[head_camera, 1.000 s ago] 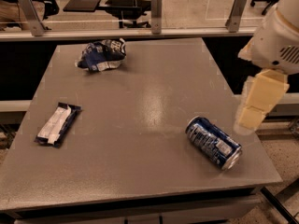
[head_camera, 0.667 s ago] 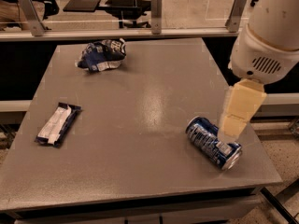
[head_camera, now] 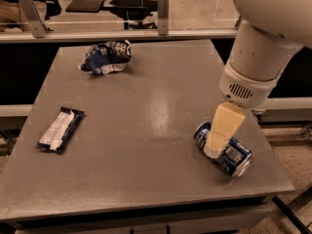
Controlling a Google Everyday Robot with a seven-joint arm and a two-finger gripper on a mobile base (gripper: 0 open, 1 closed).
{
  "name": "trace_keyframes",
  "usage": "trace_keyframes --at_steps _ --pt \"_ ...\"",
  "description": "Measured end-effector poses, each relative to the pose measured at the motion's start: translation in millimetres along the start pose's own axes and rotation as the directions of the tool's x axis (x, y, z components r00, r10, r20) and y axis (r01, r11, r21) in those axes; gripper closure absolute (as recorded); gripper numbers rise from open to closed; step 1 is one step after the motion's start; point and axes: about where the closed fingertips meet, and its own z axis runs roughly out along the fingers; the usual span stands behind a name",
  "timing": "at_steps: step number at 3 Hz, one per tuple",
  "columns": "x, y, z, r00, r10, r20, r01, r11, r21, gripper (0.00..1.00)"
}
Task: Place pepsi can upright
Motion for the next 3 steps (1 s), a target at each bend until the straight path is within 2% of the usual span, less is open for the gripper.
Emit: trace_keyframes --at_steps 1,3 --pt "-1 3 14 0.998 0.068 -0.015 -0.069 0.9974 -0.022 0.0" --pt "-5 24 37 0.993 0.1 -0.055 -0.104 0.9927 -0.061 0.0"
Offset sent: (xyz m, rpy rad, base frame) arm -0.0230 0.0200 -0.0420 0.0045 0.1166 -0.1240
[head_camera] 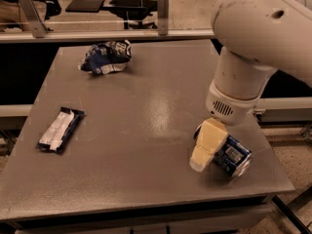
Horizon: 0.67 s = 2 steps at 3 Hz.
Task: Place pepsi can upright
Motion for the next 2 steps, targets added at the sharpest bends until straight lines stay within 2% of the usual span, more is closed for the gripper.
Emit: trace_keyframes --at_steps 1,2 --pt "-1.6 2.6 8.2 1.0 -0.003 -0.01 0.003 0.9999 -0.013 0.17" --pt "-4.9 4.9 9.1 1.0 -0.028 0.009 0.029 0.9995 -0.017 0.4"
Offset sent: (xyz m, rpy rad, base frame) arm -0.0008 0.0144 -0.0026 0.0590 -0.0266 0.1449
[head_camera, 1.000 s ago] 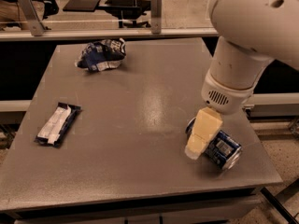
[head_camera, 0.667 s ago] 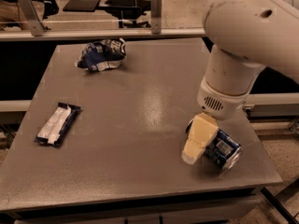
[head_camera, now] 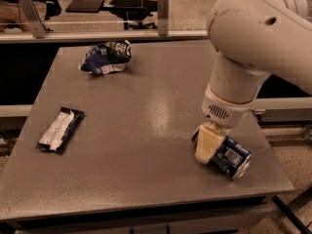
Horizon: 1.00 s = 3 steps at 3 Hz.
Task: Place pepsi can upright
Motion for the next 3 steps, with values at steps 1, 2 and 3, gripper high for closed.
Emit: trace_keyframes --at_steps 1,2,3 --pt "-7 4 -7 0.996 -0.077 0.045 0.077 0.997 0.009 0.63" --pt "-21 8 -25 0.977 -0.167 0.132 0.168 0.9858 0.007 0.87" --pt "-49 9 -55 0.913 -0.292 0.286 0.311 0.95 -0.024 1.0"
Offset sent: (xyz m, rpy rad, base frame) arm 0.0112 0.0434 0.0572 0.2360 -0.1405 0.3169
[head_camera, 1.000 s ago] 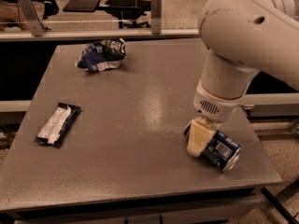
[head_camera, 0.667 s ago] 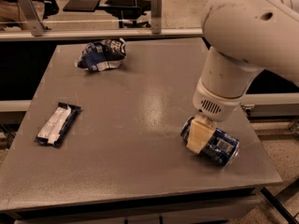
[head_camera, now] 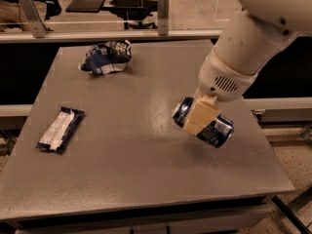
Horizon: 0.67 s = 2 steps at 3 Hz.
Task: Place pepsi can upright
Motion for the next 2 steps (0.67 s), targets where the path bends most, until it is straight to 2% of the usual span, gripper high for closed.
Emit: trace_keyframes --at_steps 1,2 --pt "-24 -6 -14 0.988 -0.061 0.144 0.068 0.9968 -0.042 1.0" --pt "-46 -11 -23 0.94 -0.109 0.322 0.133 0.9896 -0.054 1.0"
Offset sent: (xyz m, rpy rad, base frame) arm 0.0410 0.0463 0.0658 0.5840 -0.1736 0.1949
